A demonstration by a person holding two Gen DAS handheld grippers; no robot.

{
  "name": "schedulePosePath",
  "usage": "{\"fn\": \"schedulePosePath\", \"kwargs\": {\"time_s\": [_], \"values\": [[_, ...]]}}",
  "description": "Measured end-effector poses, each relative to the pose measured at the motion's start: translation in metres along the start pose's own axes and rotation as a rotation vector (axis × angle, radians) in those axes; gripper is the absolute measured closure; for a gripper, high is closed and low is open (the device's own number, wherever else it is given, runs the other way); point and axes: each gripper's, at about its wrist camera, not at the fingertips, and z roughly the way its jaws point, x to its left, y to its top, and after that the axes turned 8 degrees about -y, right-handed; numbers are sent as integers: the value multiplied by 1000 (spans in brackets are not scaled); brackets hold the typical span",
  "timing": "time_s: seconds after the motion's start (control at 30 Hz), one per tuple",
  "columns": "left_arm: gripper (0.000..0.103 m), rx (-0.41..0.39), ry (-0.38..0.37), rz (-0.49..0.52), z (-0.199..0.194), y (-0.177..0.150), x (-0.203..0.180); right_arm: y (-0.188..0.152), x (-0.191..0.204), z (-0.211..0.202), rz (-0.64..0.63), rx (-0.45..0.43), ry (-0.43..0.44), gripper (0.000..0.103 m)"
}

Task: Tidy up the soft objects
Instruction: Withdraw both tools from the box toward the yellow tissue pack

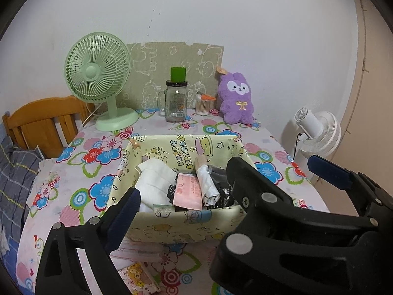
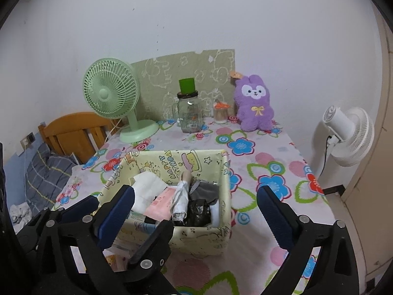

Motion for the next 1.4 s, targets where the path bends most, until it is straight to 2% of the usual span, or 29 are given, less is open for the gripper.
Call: {"fn": "schedulePosePath", "kwargs": {"time_s": [0.27, 0.7, 0.97, 1.1, 1.4], "values": [[6, -28, 3, 14, -24, -4, -11, -2, -3, -27, 2, -23, -21, 0], [5, -24, 13, 21, -47, -17, -19, -14, -4, -59, 9, -23, -27, 0], [5, -11, 18, 25, -56, -30, -19, -26, 0, -65, 6, -4, -16, 0], [5, -15, 25, 28, -59, -38, -17, -34, 1, -67, 18, -8, 16, 0], [5, -8, 35, 21, -57, -56, -8, -54, 10, -66, 14, -8, 15, 0]]}}
